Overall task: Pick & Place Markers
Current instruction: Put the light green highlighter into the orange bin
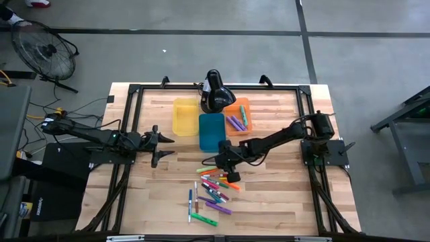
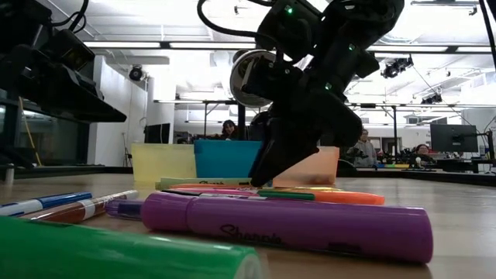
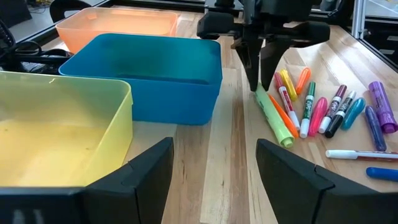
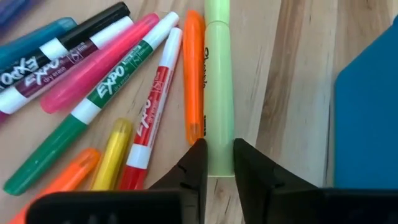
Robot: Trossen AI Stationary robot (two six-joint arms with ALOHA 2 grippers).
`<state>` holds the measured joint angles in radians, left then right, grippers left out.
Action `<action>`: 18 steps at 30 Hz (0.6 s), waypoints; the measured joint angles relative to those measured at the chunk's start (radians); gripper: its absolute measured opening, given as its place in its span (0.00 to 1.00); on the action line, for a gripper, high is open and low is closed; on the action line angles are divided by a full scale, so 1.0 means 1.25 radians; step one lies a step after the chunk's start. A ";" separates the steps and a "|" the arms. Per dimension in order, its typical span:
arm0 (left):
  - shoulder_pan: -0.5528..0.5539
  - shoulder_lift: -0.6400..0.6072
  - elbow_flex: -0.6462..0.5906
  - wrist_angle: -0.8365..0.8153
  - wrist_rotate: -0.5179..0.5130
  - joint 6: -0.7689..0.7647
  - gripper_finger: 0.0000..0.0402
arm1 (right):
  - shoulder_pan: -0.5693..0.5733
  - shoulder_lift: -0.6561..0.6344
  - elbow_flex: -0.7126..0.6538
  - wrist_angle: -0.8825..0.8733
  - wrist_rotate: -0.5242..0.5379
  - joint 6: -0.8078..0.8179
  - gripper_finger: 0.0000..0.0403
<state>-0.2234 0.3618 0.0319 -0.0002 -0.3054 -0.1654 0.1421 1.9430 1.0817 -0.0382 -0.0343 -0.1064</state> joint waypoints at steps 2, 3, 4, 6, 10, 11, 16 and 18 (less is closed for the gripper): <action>0.000 0.000 0.000 0.000 0.000 0.000 0.56 | 0.000 -0.001 0.001 0.002 -0.001 0.003 0.10; 0.000 0.000 0.000 0.000 0.000 0.000 0.56 | 0.000 -0.001 0.002 0.002 -0.001 0.006 0.10; 0.000 0.000 0.000 0.000 0.000 0.000 0.56 | 0.000 -0.001 0.002 0.002 -0.001 0.009 0.09; 0.000 0.001 0.000 0.000 0.000 0.000 0.56 | 0.000 -0.001 0.002 0.002 -0.008 0.012 0.07; 0.000 0.001 0.000 -0.001 0.000 0.000 0.56 | -0.001 -0.001 0.002 0.002 -0.022 0.013 0.02; 0.000 0.001 0.000 -0.001 0.000 0.000 0.56 | -0.001 -0.001 0.002 0.002 -0.024 0.013 0.02; 0.000 0.003 0.000 -0.001 0.001 0.000 0.56 | 0.000 -0.001 0.002 -0.015 -0.053 -0.003 0.06; 0.000 0.006 0.000 -0.001 0.001 0.000 0.56 | -0.001 -0.001 0.001 -0.021 -0.067 -0.004 0.10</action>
<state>-0.2234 0.3696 0.0315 -0.0011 -0.3046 -0.1652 0.1414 1.9412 1.0835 -0.0642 -0.1176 -0.1112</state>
